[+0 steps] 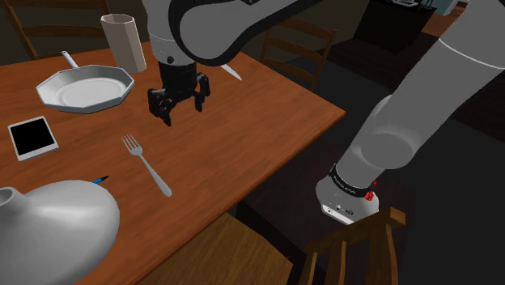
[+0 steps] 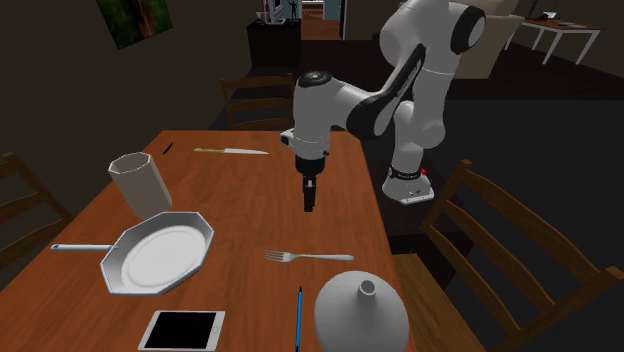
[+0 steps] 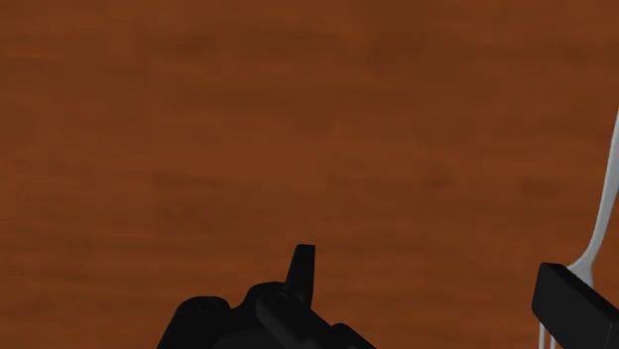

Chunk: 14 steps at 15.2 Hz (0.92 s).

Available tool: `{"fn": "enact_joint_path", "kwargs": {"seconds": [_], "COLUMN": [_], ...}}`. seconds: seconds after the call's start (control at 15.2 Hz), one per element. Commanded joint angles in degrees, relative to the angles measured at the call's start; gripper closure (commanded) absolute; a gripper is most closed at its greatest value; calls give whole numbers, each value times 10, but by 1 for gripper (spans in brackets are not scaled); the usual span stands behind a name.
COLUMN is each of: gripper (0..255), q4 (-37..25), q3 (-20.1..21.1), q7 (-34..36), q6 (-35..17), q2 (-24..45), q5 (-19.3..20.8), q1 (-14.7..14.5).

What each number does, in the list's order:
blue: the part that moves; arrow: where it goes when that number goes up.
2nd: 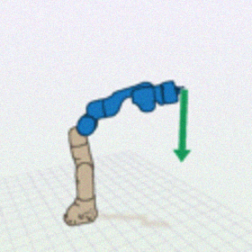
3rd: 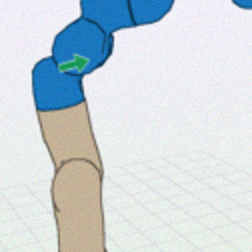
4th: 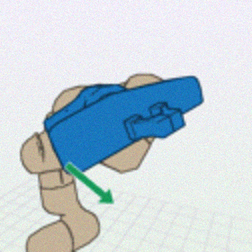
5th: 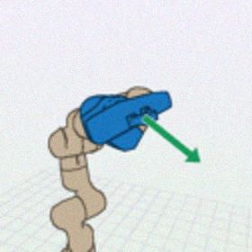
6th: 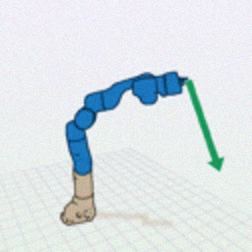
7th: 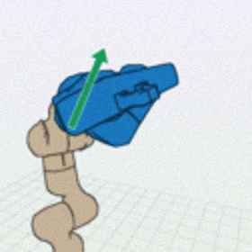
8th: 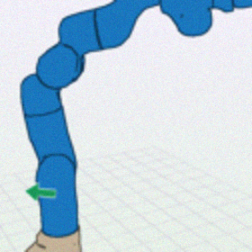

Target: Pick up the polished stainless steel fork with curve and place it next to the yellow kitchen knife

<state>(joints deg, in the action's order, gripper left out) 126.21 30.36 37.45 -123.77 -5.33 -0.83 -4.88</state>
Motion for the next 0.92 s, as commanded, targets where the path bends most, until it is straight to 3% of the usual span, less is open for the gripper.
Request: {"fn": "enact_joint_path", "kwargs": {"seconds": [0.0, 0.26, 0.59, 0.86], "gripper": [0, 0, 0, 0], "q4": [-31, -104, -213, -204], "q3": [14, 26, 14, 6], "q7": [42, 122, 200, 208], "q6": [-11, -20, -11, -35], "q2": [46, 142, 258, 275], "q5": [27, 93, 164, 176], "q1": [-5, -28, -80, -85]}}
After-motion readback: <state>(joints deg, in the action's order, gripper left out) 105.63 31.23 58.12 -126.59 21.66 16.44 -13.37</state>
